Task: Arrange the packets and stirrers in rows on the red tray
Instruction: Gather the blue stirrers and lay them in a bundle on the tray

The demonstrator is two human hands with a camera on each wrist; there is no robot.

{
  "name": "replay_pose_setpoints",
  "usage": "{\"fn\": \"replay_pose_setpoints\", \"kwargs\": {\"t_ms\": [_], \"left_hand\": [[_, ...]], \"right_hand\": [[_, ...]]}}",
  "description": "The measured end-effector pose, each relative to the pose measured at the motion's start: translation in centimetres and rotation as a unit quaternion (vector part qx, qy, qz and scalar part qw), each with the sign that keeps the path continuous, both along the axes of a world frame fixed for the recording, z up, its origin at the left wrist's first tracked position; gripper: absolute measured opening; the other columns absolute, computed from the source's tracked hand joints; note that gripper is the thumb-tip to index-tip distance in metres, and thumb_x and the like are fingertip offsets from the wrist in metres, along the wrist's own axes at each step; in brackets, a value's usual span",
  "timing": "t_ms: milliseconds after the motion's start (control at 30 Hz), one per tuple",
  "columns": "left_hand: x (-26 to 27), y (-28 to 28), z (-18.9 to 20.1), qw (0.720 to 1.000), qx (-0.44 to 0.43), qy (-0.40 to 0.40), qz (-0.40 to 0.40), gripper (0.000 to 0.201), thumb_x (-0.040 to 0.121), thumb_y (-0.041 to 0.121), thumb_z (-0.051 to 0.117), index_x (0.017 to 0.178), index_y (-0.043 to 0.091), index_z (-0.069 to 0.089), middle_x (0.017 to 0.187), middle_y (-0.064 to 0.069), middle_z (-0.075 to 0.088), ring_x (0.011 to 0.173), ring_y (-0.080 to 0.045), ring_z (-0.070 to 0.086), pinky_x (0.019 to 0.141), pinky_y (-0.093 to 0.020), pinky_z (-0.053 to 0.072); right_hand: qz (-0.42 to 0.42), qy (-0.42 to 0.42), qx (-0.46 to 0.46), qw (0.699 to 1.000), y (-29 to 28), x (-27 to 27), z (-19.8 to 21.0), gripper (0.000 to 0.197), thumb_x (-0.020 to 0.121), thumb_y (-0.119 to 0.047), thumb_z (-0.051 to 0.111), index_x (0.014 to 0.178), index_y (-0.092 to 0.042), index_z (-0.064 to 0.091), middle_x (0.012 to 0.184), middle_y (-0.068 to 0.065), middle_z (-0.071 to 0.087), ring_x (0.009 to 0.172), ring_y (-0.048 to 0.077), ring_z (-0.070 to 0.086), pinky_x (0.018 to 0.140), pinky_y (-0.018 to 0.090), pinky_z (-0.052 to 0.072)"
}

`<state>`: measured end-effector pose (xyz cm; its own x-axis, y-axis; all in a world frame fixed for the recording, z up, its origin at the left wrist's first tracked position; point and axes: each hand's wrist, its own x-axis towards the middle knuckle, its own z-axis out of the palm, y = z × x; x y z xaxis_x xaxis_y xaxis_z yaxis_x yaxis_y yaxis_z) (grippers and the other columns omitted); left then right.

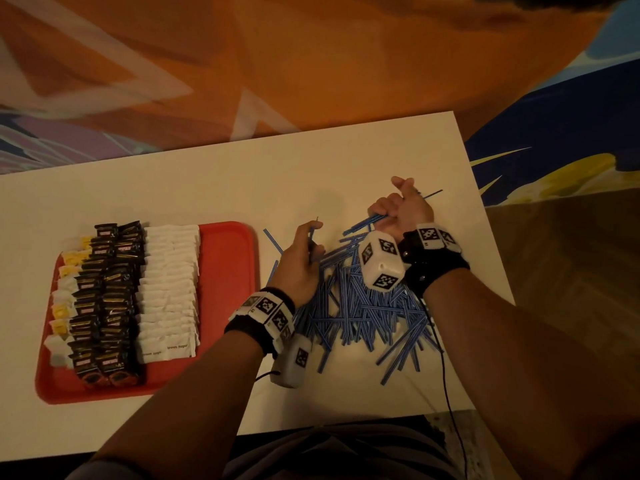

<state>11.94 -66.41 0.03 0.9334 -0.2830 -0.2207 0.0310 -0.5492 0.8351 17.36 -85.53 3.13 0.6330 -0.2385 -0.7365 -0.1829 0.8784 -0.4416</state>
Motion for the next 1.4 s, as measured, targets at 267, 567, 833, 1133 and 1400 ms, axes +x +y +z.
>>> {"fn": "replay_pose_setpoints", "kwargs": {"t_ms": [267,567,833,1133,1400], "left_hand": [[1.9,0.4,1.9,0.904,-0.313,0.155,0.247,0.027,0.106,0.003,0.033,0.121,0.021,0.049,0.070,-0.002,0.045,0.046,-0.009,0.030,0.043,-0.020,0.030],[1.4,-0.3,3.6,0.864,-0.375,0.201,0.269,0.021,0.104,0.002,0.038,0.110,0.016,0.053,0.068,-0.001,0.049,0.044,-0.008,0.031,0.044,-0.020,0.024],[1.3,-0.5,4.2,0.802,-0.428,0.249,0.334,0.020,0.108,0.011,0.035,0.094,0.016,0.049,0.071,-0.006,0.050,0.047,-0.014,0.035,0.048,-0.027,0.045],[0.8,0.7,2.7,0.805,-0.365,0.307,0.353,0.028,0.109,0.024,0.033,0.085,0.018,0.046,0.049,0.006,0.025,0.036,-0.007,0.020,0.034,-0.012,0.017],[1.4,-0.4,4.3,0.769,-0.436,0.260,0.388,0.046,0.107,0.044,0.031,0.070,0.019,0.036,0.049,0.007,0.019,0.040,-0.009,0.014,0.036,-0.021,0.011]], "right_hand": [[0.380,-0.009,-0.312,0.871,1.5,-2.5,-0.3,0.015,0.091,-0.022,0.067,0.103,-0.013,0.065,0.063,-0.011,0.047,0.041,0.003,0.038,0.045,0.021,0.032],[0.420,0.003,-0.237,0.876,5.5,-3.6,-1.4,0.020,0.087,-0.022,0.073,0.082,-0.008,0.059,0.058,0.002,0.048,0.047,0.014,0.036,0.050,0.030,0.033],[0.284,-0.030,-0.248,0.926,5.7,-3.0,0.0,0.025,0.103,-0.020,0.046,0.080,-0.012,0.053,0.077,0.007,0.072,0.040,0.014,0.026,0.045,0.028,0.027],[0.251,-0.064,-0.230,0.938,4.0,-2.2,1.7,0.029,0.105,-0.021,0.036,0.078,-0.015,0.045,0.052,-0.003,0.031,0.043,0.012,0.030,0.043,0.022,0.033],[0.586,-0.069,-0.417,0.692,5.9,-5.4,0.0,0.046,0.078,-0.051,0.075,0.096,-0.009,0.068,0.091,0.009,0.068,0.088,0.021,0.063,0.083,0.039,0.052]]}}
